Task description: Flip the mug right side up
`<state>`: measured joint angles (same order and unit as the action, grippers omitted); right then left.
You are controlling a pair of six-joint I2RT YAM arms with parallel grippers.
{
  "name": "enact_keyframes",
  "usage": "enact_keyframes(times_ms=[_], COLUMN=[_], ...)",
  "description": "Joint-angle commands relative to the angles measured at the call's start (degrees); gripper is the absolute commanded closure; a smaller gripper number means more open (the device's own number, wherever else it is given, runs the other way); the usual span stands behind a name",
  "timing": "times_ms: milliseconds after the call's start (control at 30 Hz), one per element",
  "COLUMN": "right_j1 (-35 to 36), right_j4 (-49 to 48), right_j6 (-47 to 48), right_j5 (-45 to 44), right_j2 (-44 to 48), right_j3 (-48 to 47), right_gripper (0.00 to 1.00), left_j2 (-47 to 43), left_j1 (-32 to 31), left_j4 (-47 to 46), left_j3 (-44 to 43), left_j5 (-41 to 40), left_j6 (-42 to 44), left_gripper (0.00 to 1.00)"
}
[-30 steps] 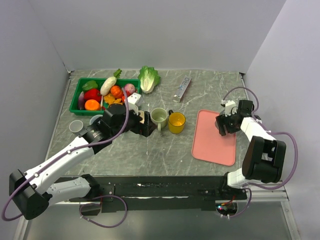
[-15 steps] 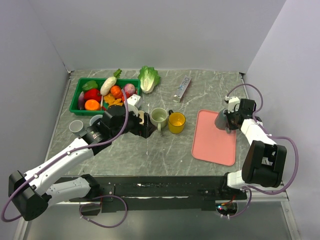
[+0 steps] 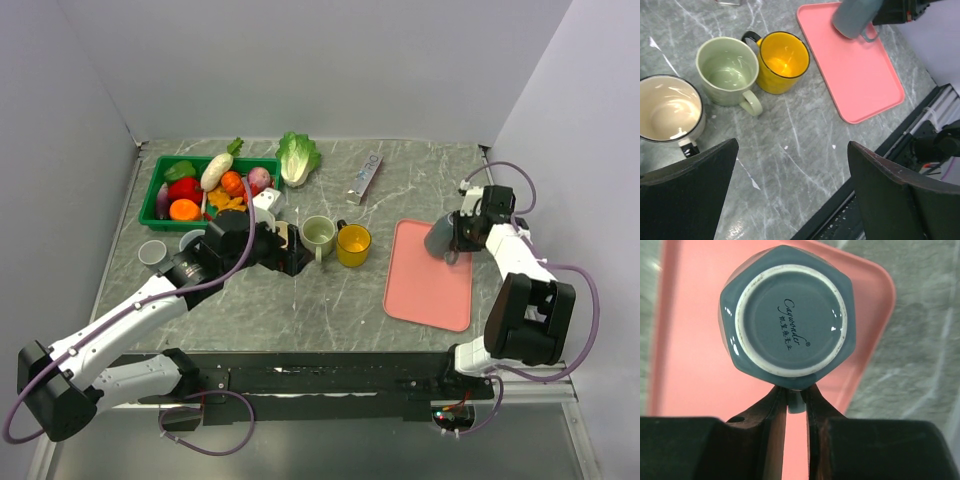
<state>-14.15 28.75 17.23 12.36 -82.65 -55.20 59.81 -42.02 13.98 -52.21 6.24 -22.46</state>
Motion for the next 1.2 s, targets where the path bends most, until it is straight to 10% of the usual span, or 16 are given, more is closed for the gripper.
enact_keyframes(times_ms=[0,267,633,1167], right_j1=[-0.35,-0.35,5.09,21.45], right_j4=[2.97,5.18,-17.84,-33.23], right_j6=[-15.53,-31.35,-65.80,-80.60], right_j5=[4.87,10.82,23.33,19.19], right_j2=[0.99,12.32,35.53,38.80], right_j3=[-5.62,-6.06,4.92,2.12], right_gripper=[1.00,1.00,1.00,1.00], left_j2=[0.30,5.66,18.32,27.73], left_j1=[0.18,0.27,0.10,-1.57], left_j4=[-3.08,-2.02,-12.72,-37.09], left_j3=[-2.99,-8.08,-17.31,-22.76], left_j5=[2.64,5.71,18.70,23.73], left_j6=[-2.68,-9.44,-23.06,-43.01], left_gripper=[0.04,0.04,0.04,0.01])
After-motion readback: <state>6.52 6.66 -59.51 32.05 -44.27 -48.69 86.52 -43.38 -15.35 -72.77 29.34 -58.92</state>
